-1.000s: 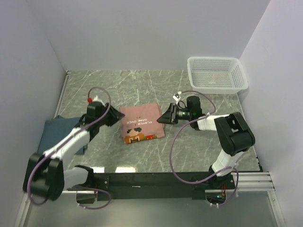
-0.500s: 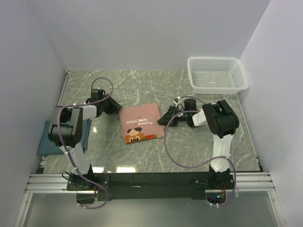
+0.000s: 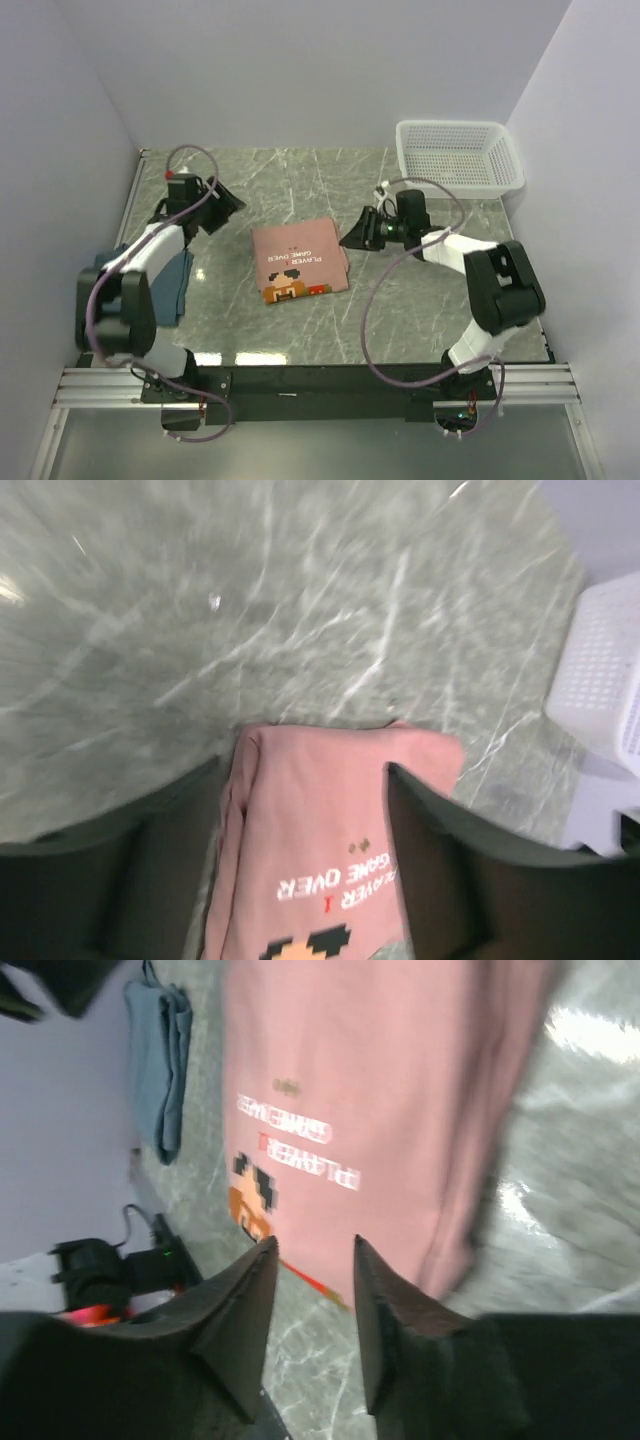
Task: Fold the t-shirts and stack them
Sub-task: Fold the tshirt, then neatly place the folded tshirt to the corner
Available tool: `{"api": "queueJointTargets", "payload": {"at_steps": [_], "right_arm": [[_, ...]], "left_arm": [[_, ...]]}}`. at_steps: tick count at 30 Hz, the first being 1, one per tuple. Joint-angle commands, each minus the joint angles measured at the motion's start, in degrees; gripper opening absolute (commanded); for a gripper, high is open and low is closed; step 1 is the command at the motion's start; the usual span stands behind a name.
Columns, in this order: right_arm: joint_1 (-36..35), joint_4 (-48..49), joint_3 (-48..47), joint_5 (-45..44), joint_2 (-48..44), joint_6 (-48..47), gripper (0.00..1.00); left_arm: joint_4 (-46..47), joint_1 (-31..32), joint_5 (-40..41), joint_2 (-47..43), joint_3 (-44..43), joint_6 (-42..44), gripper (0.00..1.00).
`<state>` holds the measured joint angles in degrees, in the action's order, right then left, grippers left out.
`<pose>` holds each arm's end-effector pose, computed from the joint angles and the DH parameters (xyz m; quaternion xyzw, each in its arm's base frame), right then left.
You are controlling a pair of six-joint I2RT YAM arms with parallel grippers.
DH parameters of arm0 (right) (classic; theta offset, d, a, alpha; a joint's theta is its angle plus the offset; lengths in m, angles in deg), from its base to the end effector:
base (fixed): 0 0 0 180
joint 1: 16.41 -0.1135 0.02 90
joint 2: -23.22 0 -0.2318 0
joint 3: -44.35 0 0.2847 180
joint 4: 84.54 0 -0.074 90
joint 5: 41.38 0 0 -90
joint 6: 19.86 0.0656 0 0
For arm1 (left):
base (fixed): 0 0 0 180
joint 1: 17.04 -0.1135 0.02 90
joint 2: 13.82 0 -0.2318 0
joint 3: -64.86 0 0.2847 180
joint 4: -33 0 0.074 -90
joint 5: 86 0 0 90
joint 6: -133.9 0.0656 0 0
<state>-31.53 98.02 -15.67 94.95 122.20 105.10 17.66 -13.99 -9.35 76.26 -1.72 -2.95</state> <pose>0.3483 0.1433 0.0927 -0.0333 0.8389 0.4936 0.2270 0.3874 -0.0358 0.1453 -0.2876 0.8499 -0.2760 0.3446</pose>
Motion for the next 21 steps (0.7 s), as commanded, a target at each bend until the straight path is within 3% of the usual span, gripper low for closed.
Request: {"api": "queueJointTargets", "payload": {"at_steps": [1,2,5,10,14,21], "right_arm": [[-5.26,-16.1,-5.91,-12.54,-9.75,-12.43,0.45],[-9.45,-18.48,-6.72,-15.62,-11.16,-13.94,0.48],[-18.85,-26.31,-10.85,-27.4,-14.16,-17.73,0.51],[-33.91,-34.05,-18.48,-44.61,-11.98,-20.71,0.54],[-43.76,-38.7,-25.95,-52.64,-4.78,-22.13,0.58],[-54.84,-46.44,-40.73,-63.72,12.52,-26.43,0.6]], "left_arm": [[-10.25,-0.32,9.1,-10.17,-2.98,4.83,0.76],[-12.18,-0.32,10.86,-13.85,-2.54,5.53,0.89],[-17.99,-0.32,16.05,-20.97,-0.44,8.52,0.99],[-24.32,-0.32,21.34,-30.22,4.13,10.37,0.99],[-26.61,-0.32,21.96,-35.84,9.13,10.29,0.99],[-24.51,-0.41,19.93,-34.54,13.02,9.32,0.99]]}}
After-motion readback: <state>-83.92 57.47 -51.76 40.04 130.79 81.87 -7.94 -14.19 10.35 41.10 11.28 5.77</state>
